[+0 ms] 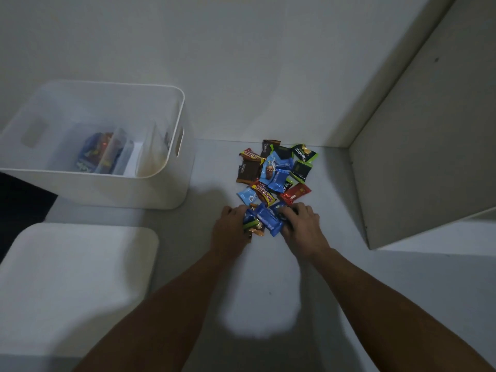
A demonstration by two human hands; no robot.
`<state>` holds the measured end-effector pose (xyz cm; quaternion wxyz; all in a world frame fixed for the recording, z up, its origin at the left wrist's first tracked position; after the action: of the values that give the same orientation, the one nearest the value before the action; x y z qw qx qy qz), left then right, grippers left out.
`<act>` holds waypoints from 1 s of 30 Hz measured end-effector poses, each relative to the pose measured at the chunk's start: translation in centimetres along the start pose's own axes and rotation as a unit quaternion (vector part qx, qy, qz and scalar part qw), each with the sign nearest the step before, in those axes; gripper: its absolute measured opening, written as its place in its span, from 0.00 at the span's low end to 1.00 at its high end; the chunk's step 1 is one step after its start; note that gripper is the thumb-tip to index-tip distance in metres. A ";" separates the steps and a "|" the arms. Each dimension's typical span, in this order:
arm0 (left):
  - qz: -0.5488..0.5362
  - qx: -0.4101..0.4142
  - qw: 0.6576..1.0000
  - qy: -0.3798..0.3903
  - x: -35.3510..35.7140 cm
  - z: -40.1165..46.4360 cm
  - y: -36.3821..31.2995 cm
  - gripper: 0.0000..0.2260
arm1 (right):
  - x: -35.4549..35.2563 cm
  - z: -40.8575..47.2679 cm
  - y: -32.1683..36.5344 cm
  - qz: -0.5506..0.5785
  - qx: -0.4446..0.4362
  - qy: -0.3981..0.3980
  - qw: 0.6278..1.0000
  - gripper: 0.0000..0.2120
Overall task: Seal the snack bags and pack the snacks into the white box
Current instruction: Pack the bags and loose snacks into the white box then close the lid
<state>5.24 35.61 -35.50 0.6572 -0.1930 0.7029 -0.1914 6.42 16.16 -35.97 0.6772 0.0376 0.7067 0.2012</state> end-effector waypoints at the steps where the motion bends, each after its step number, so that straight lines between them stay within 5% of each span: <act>1: -0.001 -0.014 1.000 0.002 -0.2 0.0 -0.2 0.24 | -0.3 0.1 0.1 0.009 0.005 0.002 1.000 0.15; 6: -0.041 -0.036 0.998 -0.036 -0.2 -0.2 -1.8 0.20 | -1.6 0.2 0.3 0.078 0.051 0.013 0.996 0.13; 11: 0.019 0.028 0.998 -0.051 1.5 -0.4 -1.7 0.29 | -1.9 -0.4 0.8 0.106 0.066 0.009 0.992 0.14; 15: -0.055 -0.013 0.994 -0.090 1.5 -0.4 -2.7 0.20 | -2.1 -1.1 0.8 0.125 0.080 0.007 0.989 0.14; 23: -0.120 -0.059 0.991 0.008 -0.1 0.6 -3.7 0.15 | -3.3 -1.7 1.1 0.168 0.107 -0.003 0.980 0.14; 30: -0.131 -0.044 0.990 0.011 -7.2 2.0 -5.9 0.14 | -8.9 1.1 2.8 0.179 0.079 -0.066 0.978 0.11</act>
<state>7.79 34.36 -26.38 0.6096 -0.3100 0.6866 -0.2466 7.63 16.10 -26.61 0.6699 0.2302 0.6563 0.2598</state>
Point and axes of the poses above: each hand's wrist, its own z-axis towards the middle knuckle, its own x-axis out of the palm, y = z × x, the point moved 1 cm from there along z, towards the middle knuckle, and after that the axes turned 2 degrees about -y, right-handed, at the moved point
